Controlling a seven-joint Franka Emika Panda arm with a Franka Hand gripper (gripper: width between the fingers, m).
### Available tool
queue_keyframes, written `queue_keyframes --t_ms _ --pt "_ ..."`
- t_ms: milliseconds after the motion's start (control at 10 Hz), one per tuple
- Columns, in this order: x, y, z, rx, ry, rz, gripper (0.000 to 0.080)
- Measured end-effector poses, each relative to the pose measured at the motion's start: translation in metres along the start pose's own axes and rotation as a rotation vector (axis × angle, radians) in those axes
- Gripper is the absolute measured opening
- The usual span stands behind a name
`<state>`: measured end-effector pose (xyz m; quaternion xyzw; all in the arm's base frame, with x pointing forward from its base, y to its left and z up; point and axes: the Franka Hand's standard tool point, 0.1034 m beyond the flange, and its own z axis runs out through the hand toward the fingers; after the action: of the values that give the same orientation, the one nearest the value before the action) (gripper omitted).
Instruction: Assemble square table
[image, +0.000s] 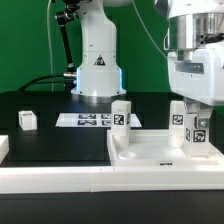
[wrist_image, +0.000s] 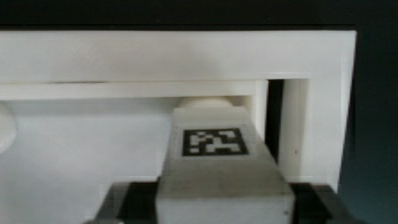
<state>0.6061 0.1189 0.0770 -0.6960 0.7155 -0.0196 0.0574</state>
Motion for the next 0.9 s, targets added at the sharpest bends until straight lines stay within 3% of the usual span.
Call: queue_keyframes --t_ms 300,600,700,800,900 --pt "-0.0014 -0.0004 0.0006 0.004 -0.022 0.242 0.0290" --pt "-0.0010 -0.0006 0.0010 0.006 -0.029 0.322 0.0290" --pt "-0.0012 -0.0005 0.0011 0.006 -0.029 0.287 0.0368" --pt "-0.0014 -0.0004 0.0012 0.006 -0.029 0.287 0.0504" --pt "-0.0001 0.0013 0.0017 -0.007 -0.029 0.199 0.0504"
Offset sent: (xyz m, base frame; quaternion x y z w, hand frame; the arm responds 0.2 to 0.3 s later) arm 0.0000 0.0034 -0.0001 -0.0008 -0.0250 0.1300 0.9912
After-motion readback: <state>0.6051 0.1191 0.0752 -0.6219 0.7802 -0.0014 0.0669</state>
